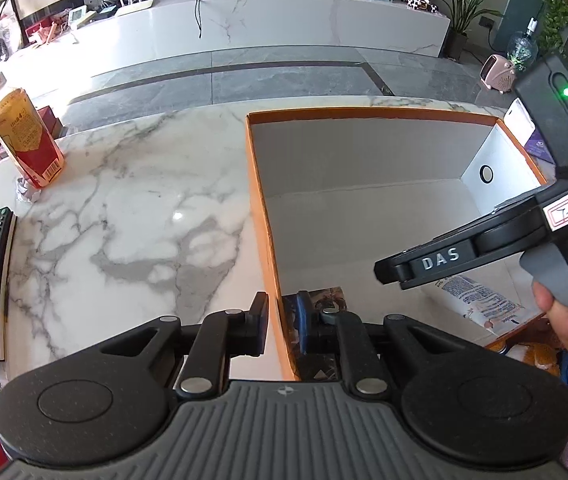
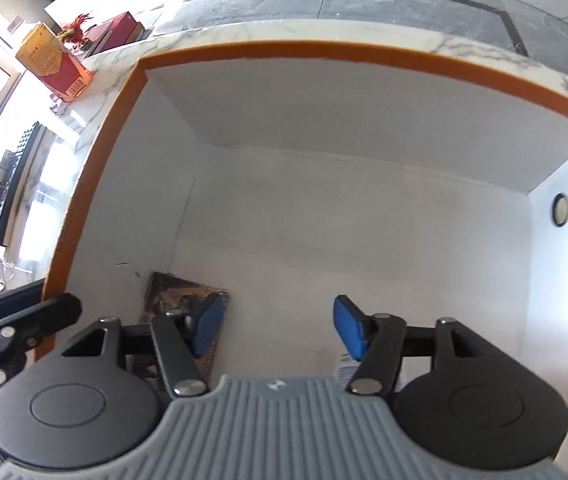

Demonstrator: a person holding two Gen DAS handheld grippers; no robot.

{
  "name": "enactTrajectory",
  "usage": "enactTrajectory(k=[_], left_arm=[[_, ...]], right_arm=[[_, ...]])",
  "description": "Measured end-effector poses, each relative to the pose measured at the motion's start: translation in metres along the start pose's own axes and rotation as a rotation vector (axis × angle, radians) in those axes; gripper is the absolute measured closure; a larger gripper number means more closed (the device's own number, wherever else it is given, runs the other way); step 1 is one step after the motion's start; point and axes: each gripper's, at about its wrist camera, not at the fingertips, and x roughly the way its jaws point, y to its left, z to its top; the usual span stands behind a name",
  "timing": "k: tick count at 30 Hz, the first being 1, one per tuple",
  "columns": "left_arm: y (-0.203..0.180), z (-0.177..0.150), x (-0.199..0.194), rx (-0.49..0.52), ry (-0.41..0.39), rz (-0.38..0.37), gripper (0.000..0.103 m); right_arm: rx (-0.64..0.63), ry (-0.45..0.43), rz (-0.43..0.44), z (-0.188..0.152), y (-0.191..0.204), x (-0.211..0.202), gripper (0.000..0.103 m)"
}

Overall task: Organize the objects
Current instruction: 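Lower the card box into the box and open the left tool, then lower the lotion bottle into the box and open the right tool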

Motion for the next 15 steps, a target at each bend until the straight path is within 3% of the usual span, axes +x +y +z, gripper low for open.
enactTrajectory(k=[2, 4, 7, 15], left_arm=[[-0.001, 0.0, 0.001, 0.004, 0.001, 0.011, 0.086], [-0.002, 0.0, 0.001, 0.008, 0.006, 0.014, 0.086], [-0.003, -0.002, 0.003, 0.008, 0.019, 0.02, 0.086], [-0.002, -0.001, 0.005, 0.004, 0.021, 0.003, 0.086]], right_arm=[[-0.028, -0.011, -0.057, 0.012, -0.009, -0.005, 0.029], [-0.037, 0.012, -0.092, -0.005, -0.025, -0.011, 0.029], [-0.031, 0.078, -0.081, -0.013, -0.05, -0.012, 0.032], [-0.039, 0.188, -0.073, -0.012, -0.052, 0.008, 0.034]])
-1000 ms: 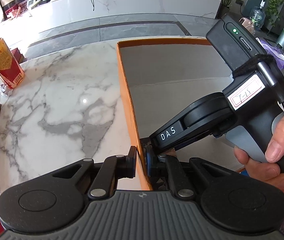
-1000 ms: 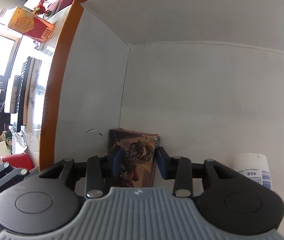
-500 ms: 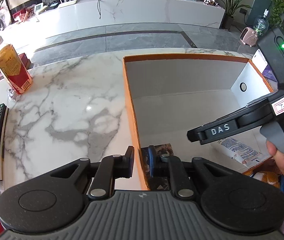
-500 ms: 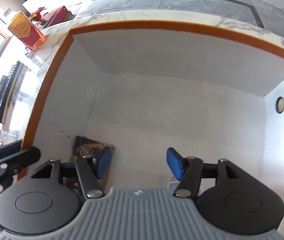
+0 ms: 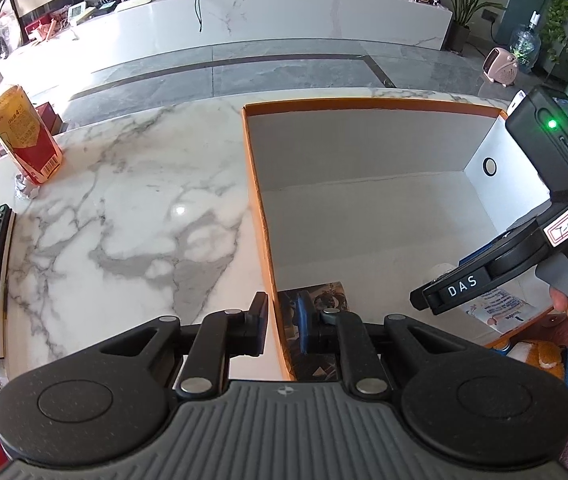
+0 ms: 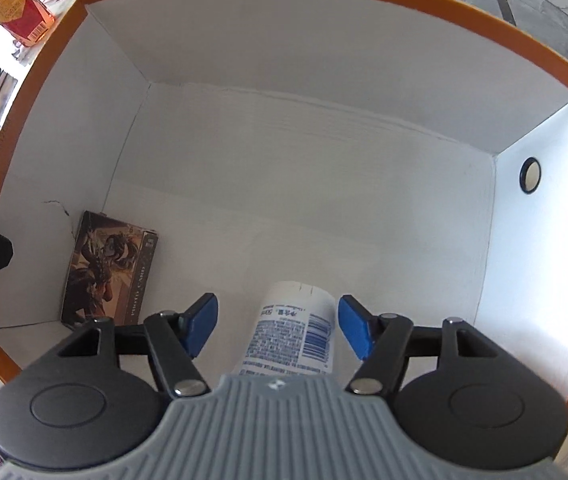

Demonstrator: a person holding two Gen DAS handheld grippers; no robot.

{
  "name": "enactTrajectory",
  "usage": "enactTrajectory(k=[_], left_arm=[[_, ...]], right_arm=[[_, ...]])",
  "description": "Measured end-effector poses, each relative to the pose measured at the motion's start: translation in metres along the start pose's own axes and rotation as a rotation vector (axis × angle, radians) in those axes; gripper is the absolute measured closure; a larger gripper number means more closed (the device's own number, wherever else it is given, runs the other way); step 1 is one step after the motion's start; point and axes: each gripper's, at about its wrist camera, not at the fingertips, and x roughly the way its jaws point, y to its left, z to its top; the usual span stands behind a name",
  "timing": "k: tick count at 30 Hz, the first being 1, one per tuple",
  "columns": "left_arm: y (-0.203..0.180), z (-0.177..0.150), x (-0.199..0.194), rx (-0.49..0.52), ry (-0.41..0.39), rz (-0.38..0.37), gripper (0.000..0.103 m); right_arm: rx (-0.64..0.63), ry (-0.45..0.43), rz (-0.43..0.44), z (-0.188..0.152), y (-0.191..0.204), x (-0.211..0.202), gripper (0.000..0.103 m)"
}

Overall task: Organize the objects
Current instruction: 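Lower the lotion bottle into the box and open the right tool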

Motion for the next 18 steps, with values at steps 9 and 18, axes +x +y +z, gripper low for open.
enactTrajectory(k=[9, 18], left_arm=[[0.0, -0.004, 0.003, -0.004, 0.002, -0.024, 0.083], [0.003, -0.003, 0.003, -0.018, 0.008, -0.03, 0.082]], right_arm=[[0.058, 0.077, 0.031, -0.003, -0.027, -0.011, 0.047], [0.123, 0.023, 0.116, 0.015, -0.03, -0.008, 0.054]])
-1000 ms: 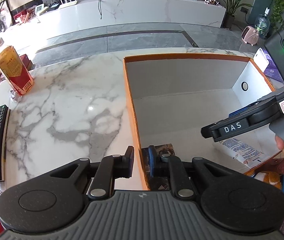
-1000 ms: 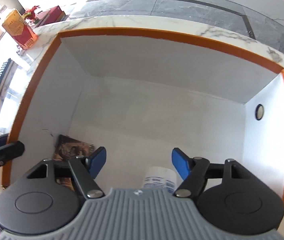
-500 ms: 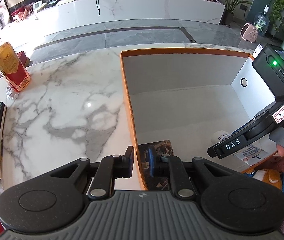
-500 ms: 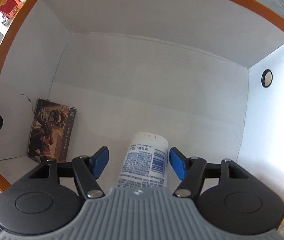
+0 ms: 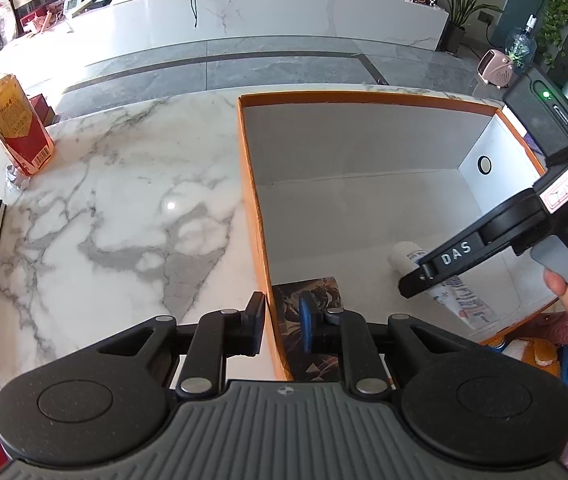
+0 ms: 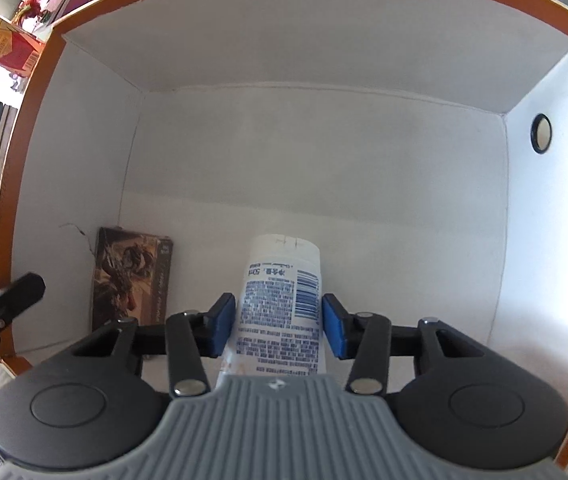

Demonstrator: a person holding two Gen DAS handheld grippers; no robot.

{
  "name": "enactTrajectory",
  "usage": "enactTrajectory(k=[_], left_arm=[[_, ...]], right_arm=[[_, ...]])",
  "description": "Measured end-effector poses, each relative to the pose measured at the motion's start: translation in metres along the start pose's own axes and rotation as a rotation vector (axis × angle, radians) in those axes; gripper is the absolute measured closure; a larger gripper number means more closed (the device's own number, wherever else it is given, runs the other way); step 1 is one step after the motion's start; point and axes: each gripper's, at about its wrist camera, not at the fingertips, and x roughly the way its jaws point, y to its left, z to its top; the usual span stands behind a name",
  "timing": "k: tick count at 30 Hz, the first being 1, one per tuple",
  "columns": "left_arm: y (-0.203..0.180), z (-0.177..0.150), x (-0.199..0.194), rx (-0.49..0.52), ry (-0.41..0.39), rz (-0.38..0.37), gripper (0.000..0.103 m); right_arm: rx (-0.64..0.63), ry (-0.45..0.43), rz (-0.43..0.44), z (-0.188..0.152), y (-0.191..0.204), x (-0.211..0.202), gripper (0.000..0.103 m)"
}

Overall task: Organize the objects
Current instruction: 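Lower the lotion bottle into the box and open the right tool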

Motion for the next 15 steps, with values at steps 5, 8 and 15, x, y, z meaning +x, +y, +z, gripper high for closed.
enactTrajectory(k=[5, 8, 15], left_arm=[[0.001, 0.001, 0.0, -0.003, -0.002, -0.004, 0.082], [0.001, 0.002, 0.0, -0.003, -0.004, -0.006, 0.082], [0.004, 0.003, 0.002, -0.021, -0.008, -0.017, 0.082]], right_arm=[[-0.037, 0.005, 0.019, 0.007, 0.022, 0.012, 0.055], [-0.055, -0.004, 0.012, 0.009, 0.028, 0.012, 0.053], [-0.026, -0.009, 0.078, 0.016, 0.018, 0.0, 0.04]])
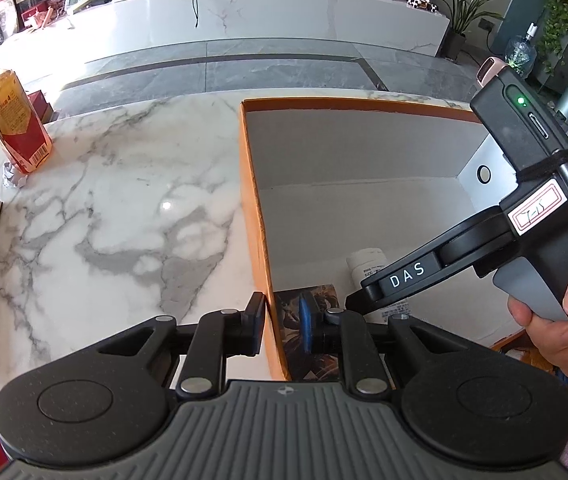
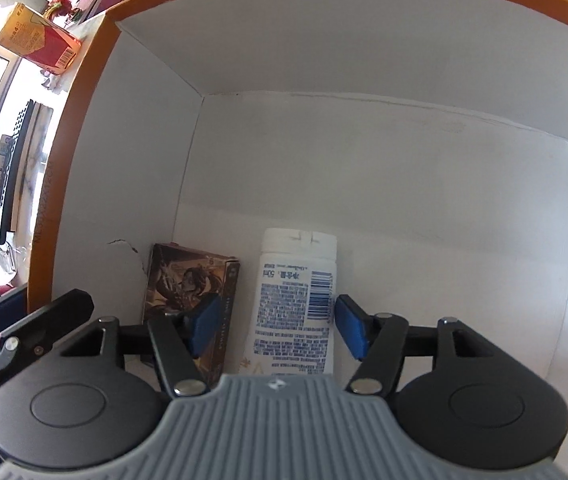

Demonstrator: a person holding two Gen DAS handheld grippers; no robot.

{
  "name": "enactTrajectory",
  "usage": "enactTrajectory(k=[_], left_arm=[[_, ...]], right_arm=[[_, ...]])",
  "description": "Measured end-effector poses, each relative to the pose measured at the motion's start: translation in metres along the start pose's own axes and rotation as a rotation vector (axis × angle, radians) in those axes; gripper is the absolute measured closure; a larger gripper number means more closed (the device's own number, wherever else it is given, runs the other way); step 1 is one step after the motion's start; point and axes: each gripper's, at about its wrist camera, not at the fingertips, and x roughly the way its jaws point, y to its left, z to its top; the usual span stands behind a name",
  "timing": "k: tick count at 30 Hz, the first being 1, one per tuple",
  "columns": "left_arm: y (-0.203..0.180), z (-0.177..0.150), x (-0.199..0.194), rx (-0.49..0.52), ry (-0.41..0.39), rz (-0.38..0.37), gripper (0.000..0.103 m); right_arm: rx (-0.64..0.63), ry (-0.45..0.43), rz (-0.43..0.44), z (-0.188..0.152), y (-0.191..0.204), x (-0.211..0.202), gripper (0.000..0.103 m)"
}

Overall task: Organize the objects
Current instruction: 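Lower the lotion bottle into the box and open the right tool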

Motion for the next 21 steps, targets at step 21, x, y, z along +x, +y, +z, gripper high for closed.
enactTrajectory(k=[21], left_arm=[[-0.007, -0.009, -0.03, 0.001, -0.078, 0.024, 0.082]], right_arm=[[-0.038, -0.075, -0.011, 0.0, -0.007, -0.047, 0.056]])
